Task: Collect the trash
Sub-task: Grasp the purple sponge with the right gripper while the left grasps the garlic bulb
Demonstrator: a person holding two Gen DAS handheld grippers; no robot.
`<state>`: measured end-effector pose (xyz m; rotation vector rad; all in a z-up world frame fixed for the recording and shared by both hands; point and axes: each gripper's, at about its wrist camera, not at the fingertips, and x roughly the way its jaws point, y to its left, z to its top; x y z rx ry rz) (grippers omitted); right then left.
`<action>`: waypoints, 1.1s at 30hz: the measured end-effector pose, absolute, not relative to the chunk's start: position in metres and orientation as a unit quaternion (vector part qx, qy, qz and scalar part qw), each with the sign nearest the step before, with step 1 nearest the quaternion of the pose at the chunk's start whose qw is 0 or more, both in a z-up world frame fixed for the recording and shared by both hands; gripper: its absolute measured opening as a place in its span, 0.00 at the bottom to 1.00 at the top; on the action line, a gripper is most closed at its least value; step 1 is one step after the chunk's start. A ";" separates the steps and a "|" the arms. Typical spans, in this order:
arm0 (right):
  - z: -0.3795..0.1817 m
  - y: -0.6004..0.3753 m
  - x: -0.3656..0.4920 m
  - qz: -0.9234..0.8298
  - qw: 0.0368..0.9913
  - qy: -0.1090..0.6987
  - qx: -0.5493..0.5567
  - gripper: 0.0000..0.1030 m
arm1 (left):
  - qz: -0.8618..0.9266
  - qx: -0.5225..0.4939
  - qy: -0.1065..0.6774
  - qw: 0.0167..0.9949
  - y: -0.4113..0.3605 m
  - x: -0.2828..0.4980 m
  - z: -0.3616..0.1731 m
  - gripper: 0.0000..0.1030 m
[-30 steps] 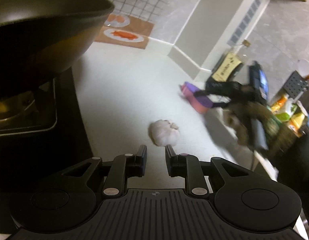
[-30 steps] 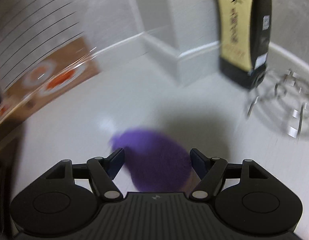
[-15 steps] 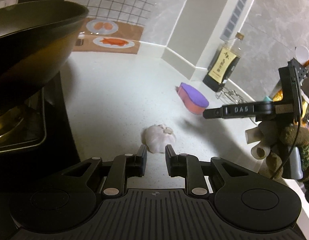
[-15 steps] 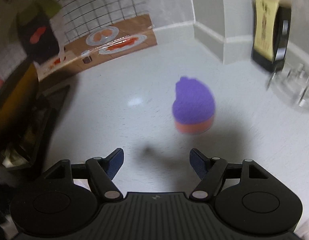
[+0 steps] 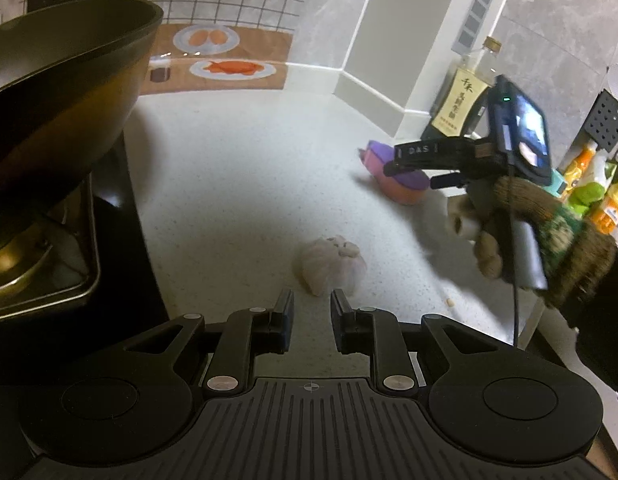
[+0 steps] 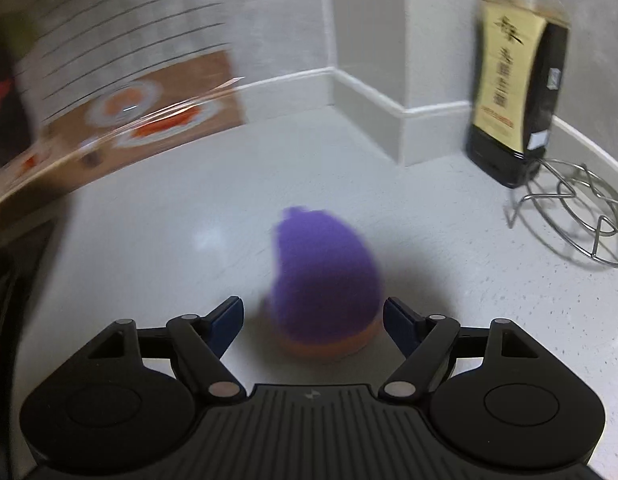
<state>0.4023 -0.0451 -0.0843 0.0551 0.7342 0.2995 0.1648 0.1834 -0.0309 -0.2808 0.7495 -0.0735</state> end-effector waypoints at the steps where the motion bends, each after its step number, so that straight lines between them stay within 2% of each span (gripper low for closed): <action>1: -0.087 -0.045 0.409 0.141 0.921 0.362 0.026 0.76 | -0.036 -0.138 0.366 0.920 0.184 0.165 -0.031 0.22; 6: -0.097 -0.050 0.424 0.146 0.915 0.375 0.036 0.76 | -0.037 -0.140 0.373 0.916 0.185 0.166 -0.033 0.22; 8: -0.095 -0.053 0.420 0.153 0.913 0.375 0.040 0.65 | -0.039 -0.140 0.375 0.916 0.185 0.168 -0.033 0.22; 18: -0.070 -0.063 0.318 0.217 0.912 0.347 0.014 0.64 | -0.081 -0.130 0.365 0.918 0.172 0.180 -0.035 0.22; 24: -0.089 -0.069 0.255 0.190 0.922 0.336 -0.021 0.64 | -0.086 -0.060 0.356 0.929 0.144 0.193 -0.030 0.22; 31: -0.113 -0.079 0.243 0.166 0.922 0.349 -0.002 0.66 | -0.062 0.051 0.342 0.936 0.112 0.220 -0.040 0.23; 33: -0.114 -0.079 0.242 0.166 0.922 0.349 0.003 0.67 | -0.058 0.078 0.342 0.935 0.106 0.223 -0.046 0.32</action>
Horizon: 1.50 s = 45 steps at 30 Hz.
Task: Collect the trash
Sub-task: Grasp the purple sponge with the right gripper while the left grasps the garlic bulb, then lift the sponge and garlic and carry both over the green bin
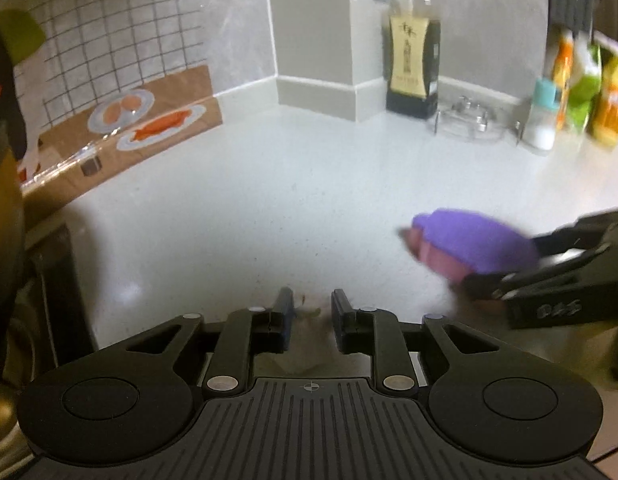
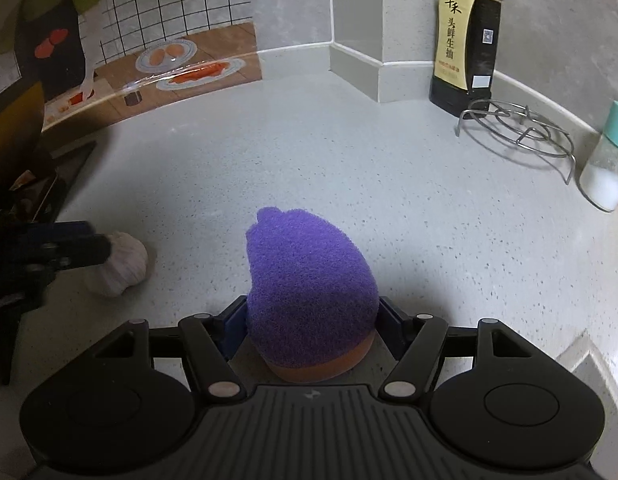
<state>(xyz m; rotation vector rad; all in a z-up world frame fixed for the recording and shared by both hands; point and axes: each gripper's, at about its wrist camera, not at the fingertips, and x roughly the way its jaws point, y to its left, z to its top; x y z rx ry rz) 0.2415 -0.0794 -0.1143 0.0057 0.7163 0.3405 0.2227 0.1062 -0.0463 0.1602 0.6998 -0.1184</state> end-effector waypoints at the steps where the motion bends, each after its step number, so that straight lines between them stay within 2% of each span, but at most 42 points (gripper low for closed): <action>1: -0.115 -0.081 0.241 0.164 0.922 0.350 0.008 0.67 | -0.058 0.091 0.341 0.934 0.105 0.224 -0.049 0.33; 4: -0.115 -0.085 0.239 0.159 0.920 0.357 0.021 0.67 | -0.063 0.113 0.336 0.933 0.100 0.224 -0.053 0.40; 6: -0.115 -0.085 0.240 0.156 0.918 0.363 0.023 0.67 | -0.077 0.114 0.334 0.932 0.099 0.224 -0.055 0.53; 8: -0.115 -0.083 0.240 0.153 0.918 0.366 0.016 0.67 | -0.091 0.107 0.333 0.932 0.101 0.225 -0.056 0.57; 12: -0.109 -0.077 0.238 0.145 0.921 0.361 -0.001 0.67 | -0.076 0.057 0.331 0.939 0.120 0.226 -0.052 0.55; 14: -0.107 -0.074 0.237 0.142 0.923 0.359 -0.008 0.67 | -0.058 0.040 0.338 0.938 0.130 0.230 -0.055 0.58; 17: -0.106 -0.071 0.237 0.138 0.922 0.360 -0.014 0.68 | -0.058 0.012 0.348 0.936 0.138 0.235 -0.057 0.58; 29: -0.106 -0.065 0.236 0.137 0.919 0.368 -0.020 0.69 | -0.073 -0.025 0.381 0.921 0.144 0.249 -0.070 0.58; 45: -0.107 -0.055 0.224 0.161 0.920 0.356 -0.026 0.70 | -0.033 -0.082 0.420 0.903 0.151 0.195 -0.061 0.58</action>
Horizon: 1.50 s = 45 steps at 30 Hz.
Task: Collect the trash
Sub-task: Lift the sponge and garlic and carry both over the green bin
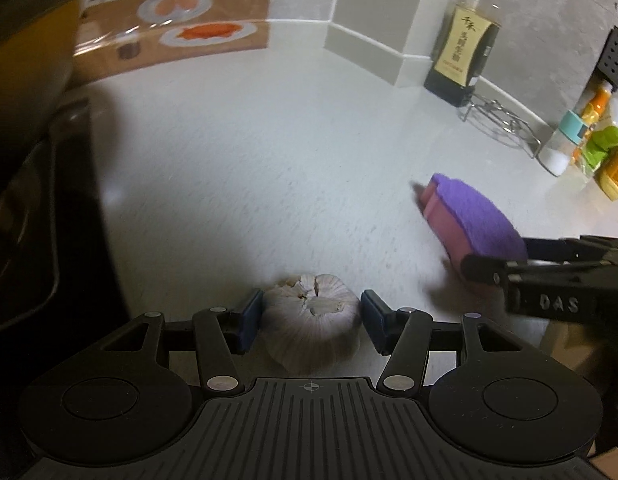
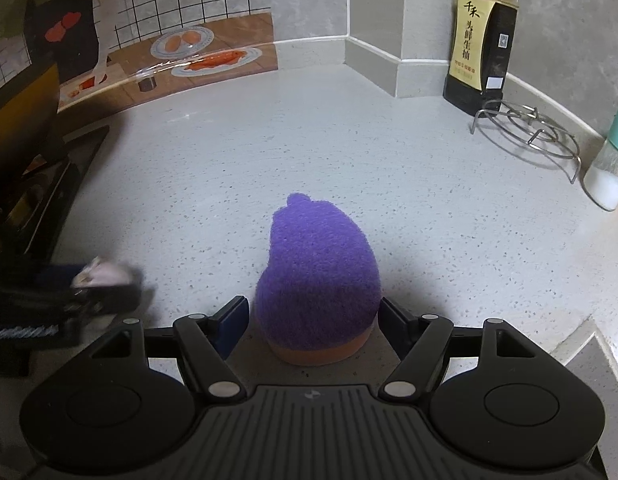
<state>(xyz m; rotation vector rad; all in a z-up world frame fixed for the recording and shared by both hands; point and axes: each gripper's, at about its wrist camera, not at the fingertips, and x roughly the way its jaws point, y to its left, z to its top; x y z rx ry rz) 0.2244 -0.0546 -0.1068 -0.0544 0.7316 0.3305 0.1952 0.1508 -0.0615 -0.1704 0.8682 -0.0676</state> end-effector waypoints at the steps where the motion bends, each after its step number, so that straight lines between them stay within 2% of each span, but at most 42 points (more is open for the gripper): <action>1: -0.107 -0.054 0.225 0.158 0.922 0.354 -0.029 0.70 | -0.027 -0.085 0.422 0.902 0.152 0.193 -0.061 0.58; 10: -0.101 -0.051 0.219 0.149 0.932 0.329 -0.024 0.77 | -0.013 -0.100 0.427 0.899 0.155 0.186 -0.060 0.58; 29: -0.099 -0.051 0.228 0.223 0.907 0.355 0.033 0.77 | -0.007 -0.092 0.436 0.895 0.147 0.186 -0.059 0.58; 37: -0.097 -0.038 0.222 0.194 0.928 0.314 -0.046 0.78 | -0.007 -0.092 0.436 0.895 0.148 0.186 -0.059 0.58; 45: -0.102 -0.040 0.251 0.162 0.933 0.322 -0.008 0.80 | -0.008 -0.092 0.435 0.896 0.149 0.182 -0.060 0.58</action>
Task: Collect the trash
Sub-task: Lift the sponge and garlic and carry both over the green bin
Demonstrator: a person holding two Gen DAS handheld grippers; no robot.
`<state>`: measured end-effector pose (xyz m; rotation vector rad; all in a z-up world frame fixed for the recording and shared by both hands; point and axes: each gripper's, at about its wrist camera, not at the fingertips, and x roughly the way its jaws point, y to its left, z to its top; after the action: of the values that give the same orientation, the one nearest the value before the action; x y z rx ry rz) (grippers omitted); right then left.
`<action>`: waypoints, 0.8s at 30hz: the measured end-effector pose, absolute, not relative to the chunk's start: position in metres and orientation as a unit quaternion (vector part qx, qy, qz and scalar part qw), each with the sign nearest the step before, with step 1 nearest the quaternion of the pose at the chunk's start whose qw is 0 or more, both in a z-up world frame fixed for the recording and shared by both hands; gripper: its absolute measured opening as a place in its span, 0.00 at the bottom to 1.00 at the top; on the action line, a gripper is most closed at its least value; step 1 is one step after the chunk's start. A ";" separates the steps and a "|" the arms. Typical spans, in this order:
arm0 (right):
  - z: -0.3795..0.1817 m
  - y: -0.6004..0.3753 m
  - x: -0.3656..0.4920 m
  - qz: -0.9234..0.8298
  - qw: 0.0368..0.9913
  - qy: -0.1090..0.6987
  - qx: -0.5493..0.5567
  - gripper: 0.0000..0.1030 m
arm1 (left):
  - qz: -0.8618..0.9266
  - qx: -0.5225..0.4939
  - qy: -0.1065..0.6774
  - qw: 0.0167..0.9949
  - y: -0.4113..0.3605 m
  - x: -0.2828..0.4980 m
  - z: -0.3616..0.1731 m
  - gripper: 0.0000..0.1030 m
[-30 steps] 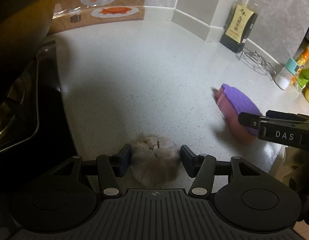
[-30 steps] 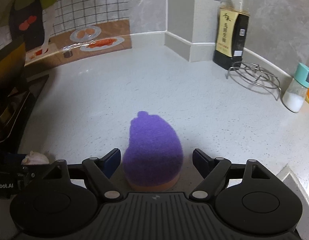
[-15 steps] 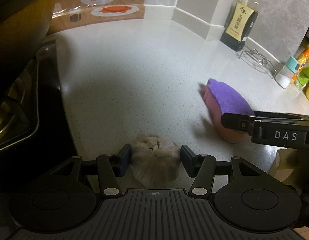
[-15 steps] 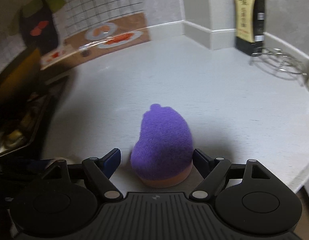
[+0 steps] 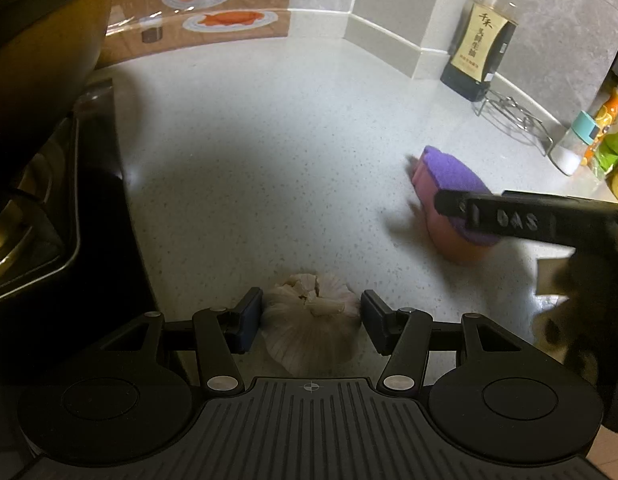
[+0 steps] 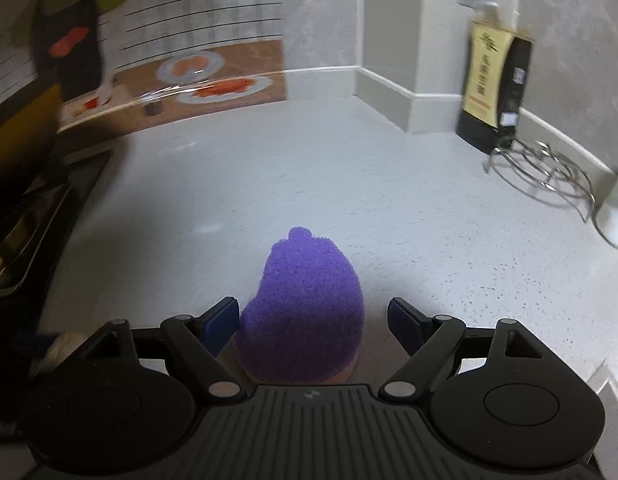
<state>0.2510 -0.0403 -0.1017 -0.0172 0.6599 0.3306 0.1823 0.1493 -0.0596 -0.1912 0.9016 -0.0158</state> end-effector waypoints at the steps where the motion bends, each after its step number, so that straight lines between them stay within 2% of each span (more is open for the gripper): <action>1: -0.103 -0.040 0.256 0.160 0.932 0.326 -0.001 0.80 | -0.007 -0.095 0.434 0.896 0.150 0.181 -0.060 0.58; 7: -0.096 -0.044 0.253 0.187 0.933 0.305 0.032 0.80 | -0.006 -0.099 0.429 0.898 0.153 0.177 -0.059 0.58; 10: -0.090 -0.042 0.249 0.197 0.938 0.282 0.029 0.86 | -0.007 -0.100 0.428 0.898 0.154 0.176 -0.059 0.58; 16: -0.104 -0.034 0.265 0.159 0.935 0.316 0.004 0.86 | -0.009 -0.111 0.423 0.899 0.157 0.174 -0.060 0.58; 18: -0.107 -0.034 0.266 0.163 0.931 0.326 0.005 0.84 | -0.008 -0.114 0.422 0.899 0.157 0.174 -0.060 0.58; 20: -0.108 -0.036 0.263 0.174 0.927 0.332 0.009 0.67 | -0.007 -0.114 0.421 0.900 0.157 0.174 -0.060 0.58; 24: -0.102 -0.038 0.249 0.187 0.927 0.324 0.013 0.66 | -0.006 -0.119 0.420 0.900 0.157 0.174 -0.059 0.57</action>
<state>0.2488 -0.0383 -0.1025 0.0268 0.6652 0.3840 0.1737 0.1573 -0.0595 -0.2466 0.8687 -0.0126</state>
